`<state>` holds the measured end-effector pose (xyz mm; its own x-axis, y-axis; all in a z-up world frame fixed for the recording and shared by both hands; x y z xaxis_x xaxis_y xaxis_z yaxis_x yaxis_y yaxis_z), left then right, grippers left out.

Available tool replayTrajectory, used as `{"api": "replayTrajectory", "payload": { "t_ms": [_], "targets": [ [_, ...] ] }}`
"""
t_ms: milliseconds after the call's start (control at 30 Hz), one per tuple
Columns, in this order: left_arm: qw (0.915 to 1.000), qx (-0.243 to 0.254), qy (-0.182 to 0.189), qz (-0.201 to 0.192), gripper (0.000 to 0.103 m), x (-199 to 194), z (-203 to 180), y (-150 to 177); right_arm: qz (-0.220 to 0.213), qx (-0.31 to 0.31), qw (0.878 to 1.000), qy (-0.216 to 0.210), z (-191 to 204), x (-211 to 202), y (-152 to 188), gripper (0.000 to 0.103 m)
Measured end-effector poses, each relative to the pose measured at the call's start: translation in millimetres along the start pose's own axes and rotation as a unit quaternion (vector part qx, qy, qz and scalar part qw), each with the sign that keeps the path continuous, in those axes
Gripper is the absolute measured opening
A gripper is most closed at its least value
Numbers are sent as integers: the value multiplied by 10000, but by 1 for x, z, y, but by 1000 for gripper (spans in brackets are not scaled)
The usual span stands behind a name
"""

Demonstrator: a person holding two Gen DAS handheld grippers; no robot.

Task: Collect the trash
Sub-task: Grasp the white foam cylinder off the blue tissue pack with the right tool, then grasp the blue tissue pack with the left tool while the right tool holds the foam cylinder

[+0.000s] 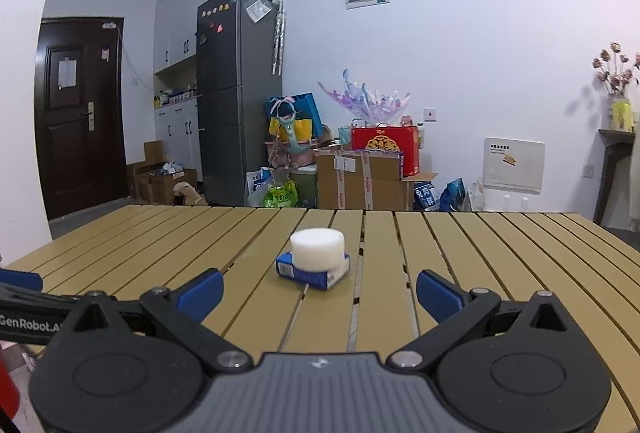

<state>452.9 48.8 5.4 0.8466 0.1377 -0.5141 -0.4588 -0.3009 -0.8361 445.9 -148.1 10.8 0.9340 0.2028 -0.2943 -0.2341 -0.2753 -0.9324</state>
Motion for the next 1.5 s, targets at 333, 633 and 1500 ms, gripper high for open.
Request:
{"api": "replayTrajectory", "payload": {
  "t_ms": [333, 633, 1500],
  "targets": [
    [10000, -16, 4, 64, 103, 57, -1, -31, 683, 122, 9975, -96, -9, 123, -15, 96],
    [9995, 231, 200, 126, 103, 82, -20, -36, 1040, 216, 9941, -235, -6, 184, -11, 58],
    [9909, 449, 895, 899, 103, 145, -135, -36, 1035, 682, 9910, 497, -141, 127, 16, 55]
  ]
}}
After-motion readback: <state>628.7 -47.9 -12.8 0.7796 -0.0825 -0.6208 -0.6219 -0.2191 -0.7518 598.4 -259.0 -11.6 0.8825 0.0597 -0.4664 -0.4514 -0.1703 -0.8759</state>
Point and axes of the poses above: each gripper's, at about its wrist camera, not at the fingertips, and x roughly the way its jaws point, z to its left, y to its underside, the point moved 2 cm from there along x, roughly the way its jaws point, and after that the axes turned 15 degrees about -x, right-handed, at the moved point
